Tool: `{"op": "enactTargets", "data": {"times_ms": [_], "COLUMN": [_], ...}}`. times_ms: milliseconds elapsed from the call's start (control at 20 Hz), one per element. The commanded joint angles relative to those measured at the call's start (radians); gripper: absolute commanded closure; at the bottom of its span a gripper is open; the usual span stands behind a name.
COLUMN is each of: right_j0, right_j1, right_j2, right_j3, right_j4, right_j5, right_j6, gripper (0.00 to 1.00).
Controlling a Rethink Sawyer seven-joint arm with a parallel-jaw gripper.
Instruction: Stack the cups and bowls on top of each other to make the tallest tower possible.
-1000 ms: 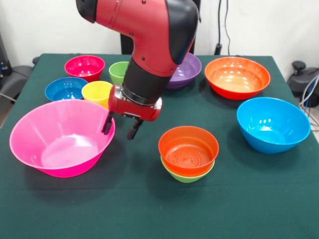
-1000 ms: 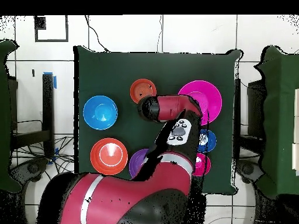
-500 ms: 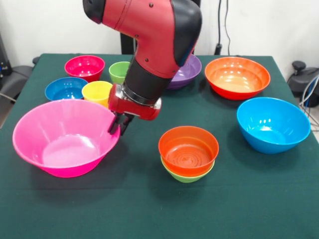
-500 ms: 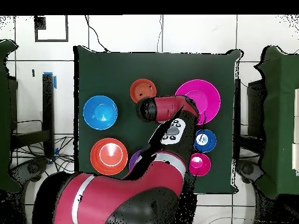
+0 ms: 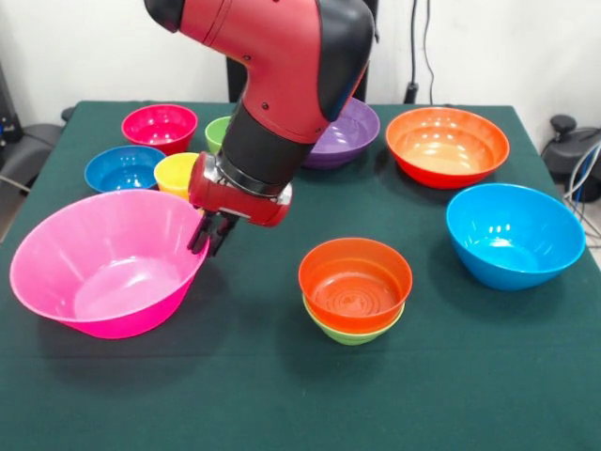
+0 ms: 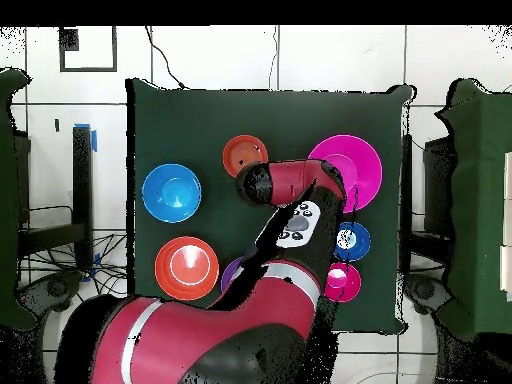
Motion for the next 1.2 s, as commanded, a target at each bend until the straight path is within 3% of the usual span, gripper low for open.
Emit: {"op": "enactTargets", "data": {"times_ms": [50,450,1200], "right_j0": [0.021,0.014,0.100], "right_j1": [-0.003,-0.055,-0.119], "right_j2": [0.050,0.044,-0.038], "right_j3": [-0.058,-0.074,-0.163], "right_j4": [-0.093,-0.137,-0.145], "right_j5": [0.019,0.071,0.288], "right_j6": [-0.028,-0.065,-0.044], "gripper": [1.00,1.00,1.00]}}
